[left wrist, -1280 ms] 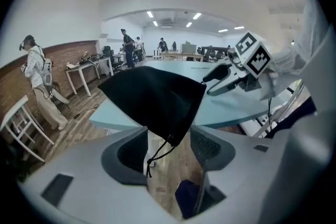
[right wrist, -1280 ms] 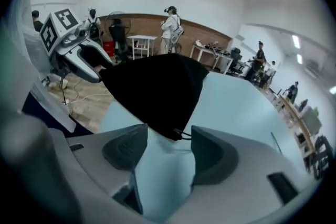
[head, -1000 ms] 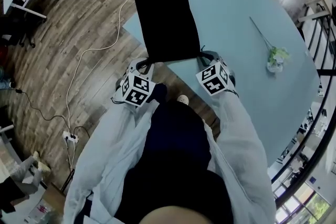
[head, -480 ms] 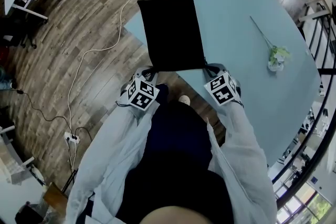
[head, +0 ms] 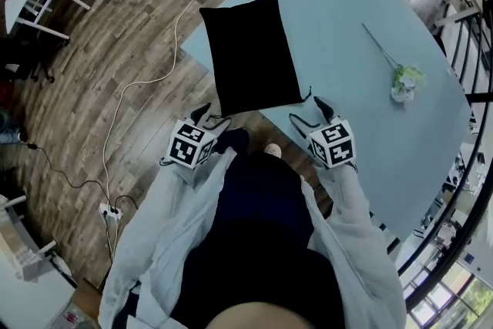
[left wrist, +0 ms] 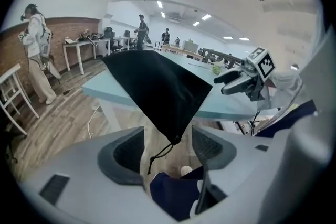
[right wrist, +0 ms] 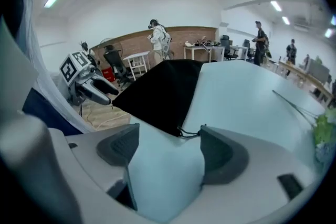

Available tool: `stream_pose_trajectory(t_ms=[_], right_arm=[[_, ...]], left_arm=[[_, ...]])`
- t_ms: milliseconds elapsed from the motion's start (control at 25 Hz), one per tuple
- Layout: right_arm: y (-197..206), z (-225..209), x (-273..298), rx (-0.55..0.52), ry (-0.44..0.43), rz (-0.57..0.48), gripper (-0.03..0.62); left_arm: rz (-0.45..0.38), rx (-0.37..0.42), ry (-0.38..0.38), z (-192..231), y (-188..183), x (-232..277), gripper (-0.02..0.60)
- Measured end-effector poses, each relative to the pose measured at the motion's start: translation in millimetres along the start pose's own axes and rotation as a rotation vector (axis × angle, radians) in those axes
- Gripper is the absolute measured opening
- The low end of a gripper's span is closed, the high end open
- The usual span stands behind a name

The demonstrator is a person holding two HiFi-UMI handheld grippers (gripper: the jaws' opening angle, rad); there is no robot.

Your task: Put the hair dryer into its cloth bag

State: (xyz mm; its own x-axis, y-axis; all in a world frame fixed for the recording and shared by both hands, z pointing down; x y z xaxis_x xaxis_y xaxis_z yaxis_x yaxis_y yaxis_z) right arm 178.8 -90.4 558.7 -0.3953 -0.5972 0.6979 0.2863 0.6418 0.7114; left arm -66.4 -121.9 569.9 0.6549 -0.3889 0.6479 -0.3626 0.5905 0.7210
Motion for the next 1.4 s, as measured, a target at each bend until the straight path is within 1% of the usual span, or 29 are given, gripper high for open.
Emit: stream_pose_trajectory(t_ms=[80, 160, 240, 360, 440, 520, 560, 640, 720, 760, 840, 920, 1000, 1080, 1160, 1240, 1400], right_arm=[[-7, 3, -10, 0.082, -0.02, -0.056, 0.425], [-19, 9, -21, 0.16, -0.051, -0.126, 0.436], [-34, 13, -31, 0.219, -0.063, -0.205, 0.436], [-52, 17, -42, 0.284, -0.054, -0.315, 0.399], [-61, 19, -48, 0.316, -0.047, -0.386, 0.389], [-74, 20, -58, 0.361, -0.043, -0.457, 0.369], [-81, 20, -65, 0.384, -0.041, -0.492, 0.355], [-96, 19, -79, 0.387, -0.018, -0.551, 0.334], [-110, 15, -93, 0.355, 0.039, -0.597, 0.298], [-117, 12, -101, 0.348, 0.077, -0.623, 0.264], [-128, 2, -118, 0.363, 0.163, -0.691, 0.163], [-132, -7, -132, 0.379, 0.228, -0.749, 0.103], [-132, -13, -139, 0.362, 0.268, -0.765, 0.058], [-128, -18, -142, 0.323, 0.301, -0.746, 0.013], [-124, -22, -143, 0.292, 0.316, -0.722, 0.009], [-122, -25, -146, 0.275, 0.326, -0.694, 0.009], [-115, -27, -146, 0.249, 0.344, -0.648, 0.008]], left_arm=[[-0.062, -0.052, 0.013, 2, -12, -12, 0.291], [-0.139, -0.099, 0.041, 1, -31, -21, 0.291], [-0.216, -0.123, 0.082, -3, -54, -28, 0.29], [-0.318, -0.125, 0.173, -17, -89, -35, 0.29], [-0.379, -0.116, 0.237, -26, -110, -38, 0.29], [-0.438, -0.113, 0.272, -32, -130, -42, 0.284], [-0.466, -0.111, 0.278, -33, -139, -44, 0.269], [-0.52, -0.098, 0.274, -35, -156, -50, 0.236], [-0.57, -0.074, 0.254, -37, -175, -56, 0.201], [-0.592, -0.055, 0.234, -39, -184, -58, 0.186], [-0.636, -0.001, 0.173, -42, -203, -63, 0.144], [-0.672, 0.066, 0.105, -46, -219, -67, 0.096], [-0.69, 0.123, 0.065, -50, -228, -68, 0.06], [-0.687, 0.159, 0.062, -54, -231, -66, 0.035], [-0.679, 0.164, 0.075, -55, -231, -63, 0.022], [-0.674, 0.151, 0.082, -54, -231, -59, 0.017], [-0.637, 0.163, 0.066, -55, -224, -49, 0.015]])
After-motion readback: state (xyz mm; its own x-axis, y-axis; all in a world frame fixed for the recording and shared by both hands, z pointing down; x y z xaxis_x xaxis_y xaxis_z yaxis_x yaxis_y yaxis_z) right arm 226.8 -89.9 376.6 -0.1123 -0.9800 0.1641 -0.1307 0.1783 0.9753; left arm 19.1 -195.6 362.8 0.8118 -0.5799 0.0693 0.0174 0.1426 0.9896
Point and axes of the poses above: the fingertips, and each gripper's own axes: x forward along the fingers, z to its left, y out of its underside, the point moved 3 cm from there along -x, backward along the fingers, and after that the axes turned 2 degrees about -z, right-handed, at the moved point
